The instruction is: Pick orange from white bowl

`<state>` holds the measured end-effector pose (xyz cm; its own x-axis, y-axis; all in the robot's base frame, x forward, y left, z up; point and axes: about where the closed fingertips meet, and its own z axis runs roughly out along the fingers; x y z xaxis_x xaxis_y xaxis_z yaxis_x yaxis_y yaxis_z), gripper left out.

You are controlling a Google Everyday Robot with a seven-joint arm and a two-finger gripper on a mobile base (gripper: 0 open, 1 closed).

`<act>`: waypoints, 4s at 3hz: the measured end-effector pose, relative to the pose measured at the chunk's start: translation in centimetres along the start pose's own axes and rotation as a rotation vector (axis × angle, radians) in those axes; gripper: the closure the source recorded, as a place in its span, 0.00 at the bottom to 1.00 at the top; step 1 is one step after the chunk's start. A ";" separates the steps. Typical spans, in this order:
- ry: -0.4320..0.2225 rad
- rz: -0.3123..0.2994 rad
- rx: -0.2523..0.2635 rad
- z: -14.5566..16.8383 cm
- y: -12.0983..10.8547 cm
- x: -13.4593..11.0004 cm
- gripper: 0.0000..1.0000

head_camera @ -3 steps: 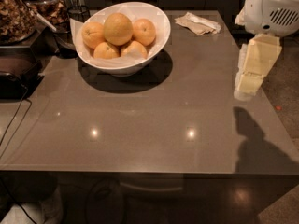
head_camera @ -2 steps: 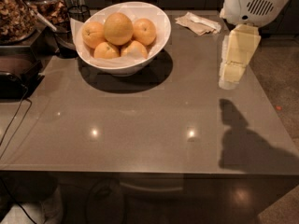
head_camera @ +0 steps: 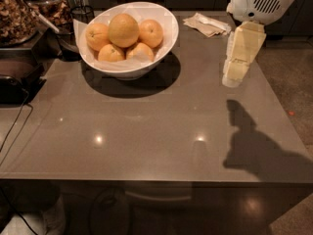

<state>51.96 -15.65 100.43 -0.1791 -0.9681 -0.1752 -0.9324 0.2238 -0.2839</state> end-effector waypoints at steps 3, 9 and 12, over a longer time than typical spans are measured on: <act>-0.131 0.003 -0.047 2.4 -8.0 -7.8 0.00; -0.242 -0.121 -0.036 8.8 -13.4 -19.2 0.00; -0.277 -0.149 -0.073 12.1 -14.5 -22.9 0.15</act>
Offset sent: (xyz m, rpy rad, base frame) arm 0.0955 0.0359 0.0146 0.1090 0.1679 -0.0136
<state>73.34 4.66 97.17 0.0438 -0.9199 -0.3896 -0.9637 0.0639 -0.2592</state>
